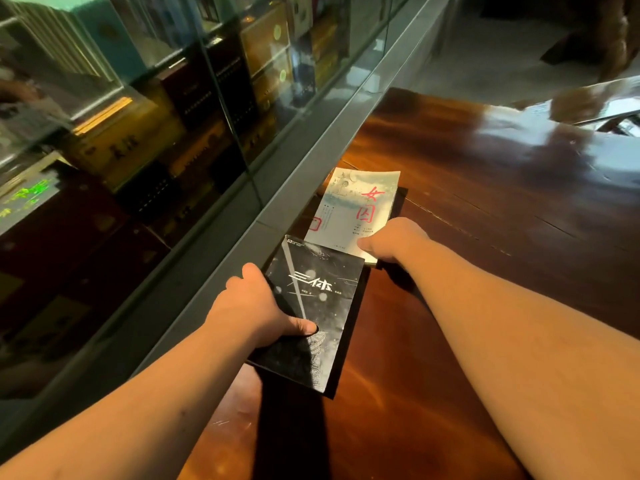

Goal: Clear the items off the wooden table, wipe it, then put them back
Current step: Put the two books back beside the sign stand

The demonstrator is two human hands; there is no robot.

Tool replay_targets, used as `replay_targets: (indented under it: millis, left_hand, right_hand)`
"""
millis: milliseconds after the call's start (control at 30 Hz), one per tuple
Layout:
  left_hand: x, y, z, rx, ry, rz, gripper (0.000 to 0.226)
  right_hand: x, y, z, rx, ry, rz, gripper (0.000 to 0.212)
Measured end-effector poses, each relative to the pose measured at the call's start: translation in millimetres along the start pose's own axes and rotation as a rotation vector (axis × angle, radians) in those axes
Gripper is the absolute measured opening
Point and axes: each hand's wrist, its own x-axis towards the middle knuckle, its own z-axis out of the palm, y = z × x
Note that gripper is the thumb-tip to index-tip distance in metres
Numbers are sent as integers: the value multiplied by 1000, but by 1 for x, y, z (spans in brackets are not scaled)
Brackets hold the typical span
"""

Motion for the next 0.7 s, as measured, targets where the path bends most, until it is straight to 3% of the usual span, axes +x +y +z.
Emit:
replay_targets:
  millis: [100,300,400,467,500,600,700]
  left_hand:
    - [2,-6,3,-24,-19,39,112]
    - [-3,-15,4,-201,126,143,44]
    - [-12,-7,-12,-341,226,213,36]
    - [-38,64,-6,-417,272,297,36]
    - [-42,66,-12,-488,310,292,34]
    - [-44,141,20,-556,253,374,25]
    - [-45,165,27,-661,225,378,22]
  right_hand:
    - [1,11,-6,180,27,-63,36]
    - [-17,59,-28,572,56,-95,14]
    - [-41,106,-47,627,120,-103,6]
    - [-86,200,-89,687,203,-32,6]
    - [-92,211,-83,702,190,-33,6]
    - [-130,300,-76,838,235,59,16]
    - [-143,317,-58,889,209,83,13]
